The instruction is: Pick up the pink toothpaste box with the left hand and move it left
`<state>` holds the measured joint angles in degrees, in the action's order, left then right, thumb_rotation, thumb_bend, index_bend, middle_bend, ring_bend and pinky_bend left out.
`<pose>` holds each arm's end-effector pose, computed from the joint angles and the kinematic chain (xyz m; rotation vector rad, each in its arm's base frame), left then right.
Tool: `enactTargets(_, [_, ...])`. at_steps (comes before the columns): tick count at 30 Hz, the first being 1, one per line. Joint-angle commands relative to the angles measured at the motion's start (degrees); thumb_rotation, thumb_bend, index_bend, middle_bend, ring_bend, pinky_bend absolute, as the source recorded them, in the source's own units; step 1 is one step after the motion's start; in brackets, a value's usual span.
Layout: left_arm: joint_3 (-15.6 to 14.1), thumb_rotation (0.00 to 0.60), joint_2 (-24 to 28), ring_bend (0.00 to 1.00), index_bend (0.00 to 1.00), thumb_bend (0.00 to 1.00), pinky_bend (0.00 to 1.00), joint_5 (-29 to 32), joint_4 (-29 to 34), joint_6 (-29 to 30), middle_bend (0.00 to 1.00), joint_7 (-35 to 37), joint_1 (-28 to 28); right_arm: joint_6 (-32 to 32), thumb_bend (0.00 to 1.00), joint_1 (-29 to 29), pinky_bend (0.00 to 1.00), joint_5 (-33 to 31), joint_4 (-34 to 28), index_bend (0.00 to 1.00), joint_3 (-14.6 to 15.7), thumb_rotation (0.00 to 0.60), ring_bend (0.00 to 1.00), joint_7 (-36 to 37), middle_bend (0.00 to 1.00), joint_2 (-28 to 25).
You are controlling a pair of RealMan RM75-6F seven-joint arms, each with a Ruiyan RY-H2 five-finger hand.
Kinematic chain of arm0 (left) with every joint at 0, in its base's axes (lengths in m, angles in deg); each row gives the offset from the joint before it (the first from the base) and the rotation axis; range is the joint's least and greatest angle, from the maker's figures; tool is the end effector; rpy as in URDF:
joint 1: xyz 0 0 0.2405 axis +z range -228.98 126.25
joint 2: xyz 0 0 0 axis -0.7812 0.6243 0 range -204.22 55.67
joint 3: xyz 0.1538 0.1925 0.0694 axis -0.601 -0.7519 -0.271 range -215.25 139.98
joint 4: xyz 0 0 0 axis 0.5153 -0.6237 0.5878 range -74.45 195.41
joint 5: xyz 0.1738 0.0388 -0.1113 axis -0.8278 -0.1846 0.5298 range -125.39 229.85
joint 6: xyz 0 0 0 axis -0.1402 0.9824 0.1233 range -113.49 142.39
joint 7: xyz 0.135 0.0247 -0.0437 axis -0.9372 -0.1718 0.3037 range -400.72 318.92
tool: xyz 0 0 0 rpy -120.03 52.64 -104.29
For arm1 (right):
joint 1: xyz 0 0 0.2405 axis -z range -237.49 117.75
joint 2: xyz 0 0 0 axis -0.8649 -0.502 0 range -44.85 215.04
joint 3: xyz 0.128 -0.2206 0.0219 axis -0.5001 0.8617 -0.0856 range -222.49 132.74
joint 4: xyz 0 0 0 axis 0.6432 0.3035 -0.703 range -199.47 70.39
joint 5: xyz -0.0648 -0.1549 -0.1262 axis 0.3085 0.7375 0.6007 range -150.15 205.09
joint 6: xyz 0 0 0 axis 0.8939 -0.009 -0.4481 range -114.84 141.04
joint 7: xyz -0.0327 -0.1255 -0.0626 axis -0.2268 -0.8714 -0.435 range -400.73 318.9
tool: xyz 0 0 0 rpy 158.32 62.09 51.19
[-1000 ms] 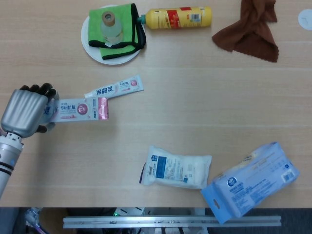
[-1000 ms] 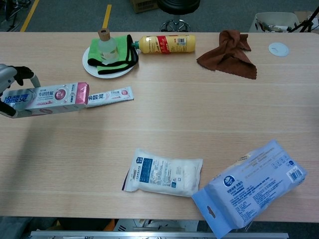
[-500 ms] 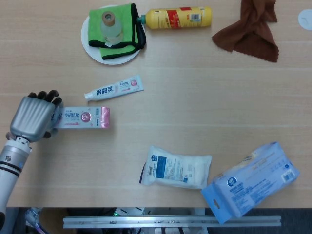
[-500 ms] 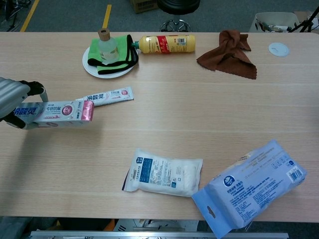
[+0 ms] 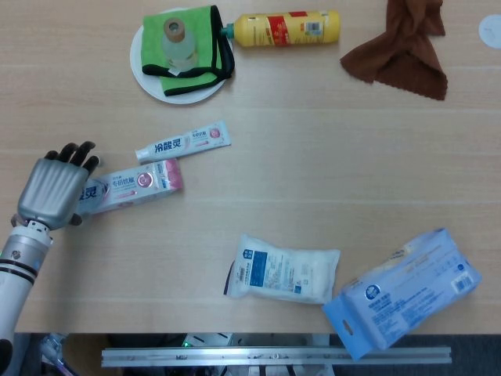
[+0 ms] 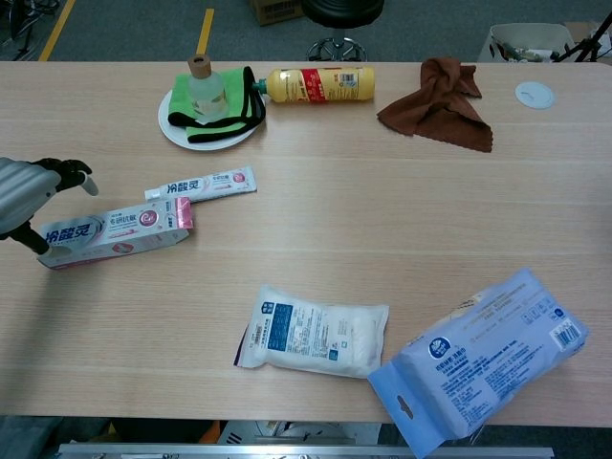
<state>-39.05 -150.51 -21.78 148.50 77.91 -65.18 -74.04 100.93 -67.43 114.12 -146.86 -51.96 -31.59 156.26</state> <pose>-0.2852 0.2461 0.0440 -1.8224 -0.8381 -0.5485 -0.3146 -0.2120 0.1523 1.3018 -0.8671 1.1104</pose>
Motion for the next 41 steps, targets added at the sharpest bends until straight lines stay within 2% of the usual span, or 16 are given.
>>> enactTargets(1, [1.34, 0.600, 0.71, 0.17, 0.28, 0.09, 0.33, -3.41, 1.23, 4.44, 0.16, 5.65, 1.17, 0.29, 0.46, 0.02, 0.41, 0.27, -0.36, 0.57, -0.03, 0.600, 0.34, 0.02, 0.42, -0.19])
enactTargets(5, [3.27, 0.600, 1.66, 0.22, 0.31, 0.09, 0.34, -8.99, 2.42, 13.43, 0.21, 14.54, 3.61, 1.06, 0.46, 0.19, 0.41, 1.41, -1.92, 0.57, 0.25, 0.600, 0.34, -0.67, 0.42, -1.33])
enactTargets(9, [4.65, 0.600, 2.99, 0.29, 0.38, 0.09, 0.42, -13.05, 3.74, 22.05, 0.31, 20.72, 6.44, 2.01, 0.46, 0.82, 0.41, 3.00, -4.72, 0.57, 1.12, 0.600, 0.34, -3.27, 0.42, -3.50])
enactTargets(17, [5.06, 0.600, 8.30, 0.32, 0.41, 0.09, 0.44, -15.94, 8.36, 32.68, 0.35, 22.58, 12.45, 5.37, 0.46, 4.01, 0.41, 5.53, -11.75, 0.57, 3.39, 0.600, 0.34, -11.36, 0.42, -8.62])
enactTargets(23, [4.35, 0.600, 10.33, 0.32, 0.42, 0.09, 0.45, -16.45, 8.32, 34.84, 0.35, 23.98, 15.16, 8.98, 0.46, 7.72, 0.41, 5.72, -14.52, 0.57, 4.97, 0.600, 0.34, -14.60, 0.42, -9.41])
enactTargets(31, [4.16, 0.600, 9.95, 0.32, 0.42, 0.09, 0.45, -16.48, 6.66, 34.88, 0.35, 23.68, 16.56, 12.74, 0.46, 10.93, 0.41, 6.82, -15.54, 0.57, 5.90, 0.600, 0.34, -16.84, 0.42, -8.46])
enactTargets(41, [4.80, 0.600, 9.14, 0.32, 0.42, 0.09, 0.45, -14.80, 6.20, 31.91, 0.36, 22.63, 16.48, 9.31, 0.46, 9.78, 0.42, 5.51, -16.25, 0.57, 5.01, 0.600, 0.34, -16.09, 0.42, -9.16])
